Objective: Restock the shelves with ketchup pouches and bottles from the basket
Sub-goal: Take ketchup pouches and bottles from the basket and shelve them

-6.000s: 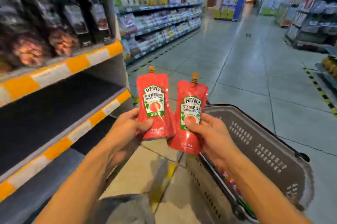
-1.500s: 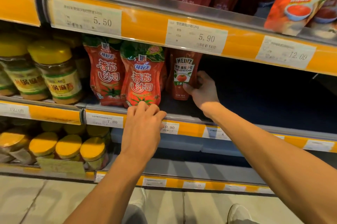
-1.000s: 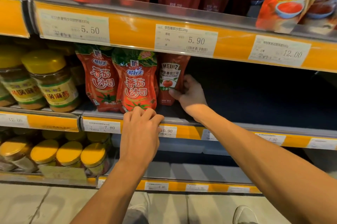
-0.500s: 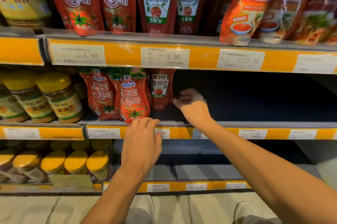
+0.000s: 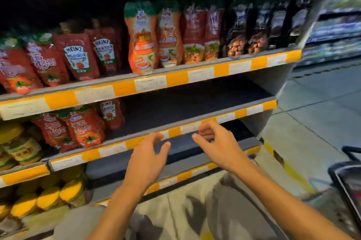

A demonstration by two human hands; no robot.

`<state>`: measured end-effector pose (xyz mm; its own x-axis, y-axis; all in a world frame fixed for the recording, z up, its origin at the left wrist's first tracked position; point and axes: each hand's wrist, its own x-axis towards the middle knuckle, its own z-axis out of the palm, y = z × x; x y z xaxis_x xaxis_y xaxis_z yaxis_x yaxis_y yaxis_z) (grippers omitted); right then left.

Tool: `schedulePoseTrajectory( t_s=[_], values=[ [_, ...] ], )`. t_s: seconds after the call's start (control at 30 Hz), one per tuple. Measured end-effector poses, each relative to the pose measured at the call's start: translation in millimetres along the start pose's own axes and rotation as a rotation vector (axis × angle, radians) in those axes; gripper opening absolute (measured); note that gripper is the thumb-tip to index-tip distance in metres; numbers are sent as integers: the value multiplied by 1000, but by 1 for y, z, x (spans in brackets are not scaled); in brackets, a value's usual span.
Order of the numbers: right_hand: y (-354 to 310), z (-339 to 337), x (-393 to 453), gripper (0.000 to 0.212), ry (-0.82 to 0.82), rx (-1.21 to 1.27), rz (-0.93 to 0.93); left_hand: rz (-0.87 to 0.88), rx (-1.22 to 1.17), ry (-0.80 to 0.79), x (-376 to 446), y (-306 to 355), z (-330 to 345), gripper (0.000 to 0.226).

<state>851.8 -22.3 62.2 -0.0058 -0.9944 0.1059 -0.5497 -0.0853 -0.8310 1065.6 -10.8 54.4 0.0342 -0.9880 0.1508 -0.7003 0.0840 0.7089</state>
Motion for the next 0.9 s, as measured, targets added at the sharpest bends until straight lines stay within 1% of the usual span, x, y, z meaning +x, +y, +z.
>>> schedulePoseTrajectory(
  t_s=[0.1,0.2,0.33,0.47,0.57,0.7,0.83,0.9],
  values=[
    [15,-61,-41,16,140,25,71,118,-33,-77,-8,61,22,27],
    [39,-112,-87,16,301,45,186,263,-62,-185,-14,125,55,22],
    [77,-166,-146,13,517,83,361,421,-94,-398,-24,196,111,20],
    [114,-204,-204,12,666,82,552,553,-114,-619,-47,251,176,13],
    [141,-218,-249,12,791,81,690,656,-99,-779,-73,284,229,9],
    [180,-228,-301,13,892,133,916,793,-39,-964,-109,313,300,8],
    [224,-237,-333,20,1002,252,1120,845,78,-1126,-135,327,372,11],
    [250,-240,-341,18,1048,303,1195,863,161,-1189,-144,331,408,13]
  ],
)
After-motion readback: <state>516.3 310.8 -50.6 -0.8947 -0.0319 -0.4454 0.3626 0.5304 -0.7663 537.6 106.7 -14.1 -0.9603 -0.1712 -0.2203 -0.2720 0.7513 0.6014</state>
